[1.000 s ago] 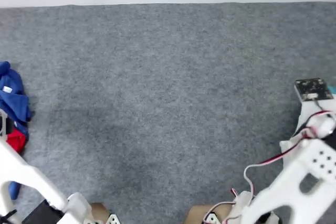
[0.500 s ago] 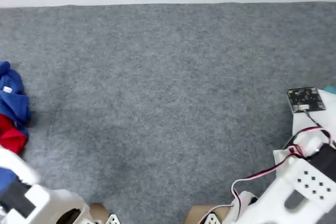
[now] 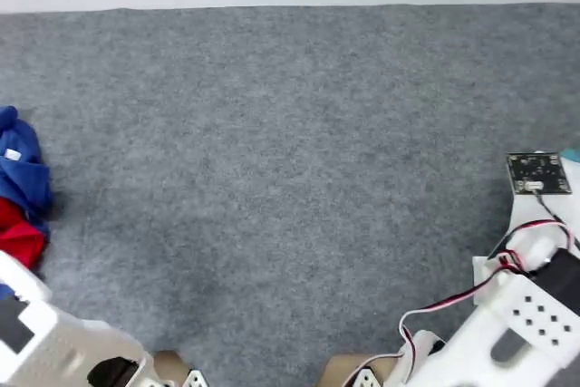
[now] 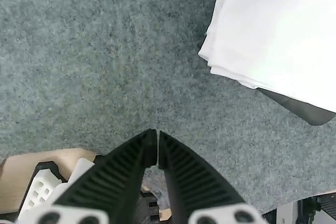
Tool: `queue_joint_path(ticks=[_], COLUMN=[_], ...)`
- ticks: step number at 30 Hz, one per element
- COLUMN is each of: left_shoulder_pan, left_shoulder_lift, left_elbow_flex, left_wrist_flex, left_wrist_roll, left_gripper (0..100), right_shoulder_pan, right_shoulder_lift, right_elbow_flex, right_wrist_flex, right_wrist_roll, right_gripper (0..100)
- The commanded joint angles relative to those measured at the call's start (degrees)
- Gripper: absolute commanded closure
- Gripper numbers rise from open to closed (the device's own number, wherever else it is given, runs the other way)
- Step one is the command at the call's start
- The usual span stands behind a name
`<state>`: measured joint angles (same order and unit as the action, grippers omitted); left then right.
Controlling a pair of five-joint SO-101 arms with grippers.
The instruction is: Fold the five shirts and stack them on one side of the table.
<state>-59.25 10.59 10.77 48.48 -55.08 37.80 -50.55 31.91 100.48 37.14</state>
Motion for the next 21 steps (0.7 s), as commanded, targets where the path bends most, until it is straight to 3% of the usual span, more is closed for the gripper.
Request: queue_joint_path(ticks=[1,4,10,17,21], left_shoulder_pan=[1.14,1.85,4.04,6.33,9.76], left_shoulder_lift=[2.02,4.84,4.22,-9.58,-22.24], left_elbow_flex=[-1.27,-1.27,-1.10,-1.19,-1.19], left_wrist_flex=[-3.78,-4.22,-3.34,5.27,9.76], left_wrist_roll=[0.00,0.09,0.26,6.33,14.77], left_gripper=[80,82,100,100,100], right_shoulder_pan=[0.66,0.66,0.66,0.40,0.40], right_shoulder_lift=[-1.19,-1.19,-1.19,-1.19,-1.19], right_elbow_flex=[-0.26,-0.26,-0.26,-0.26,-0.26], right_wrist_flex=[2.51,2.51,2.51,2.51,2.42], right_wrist_roll=[-0.53,-0.53,-3.16,-3.34,-3.16], right_gripper=[98.4,98.4,98.5,98.7,98.7])
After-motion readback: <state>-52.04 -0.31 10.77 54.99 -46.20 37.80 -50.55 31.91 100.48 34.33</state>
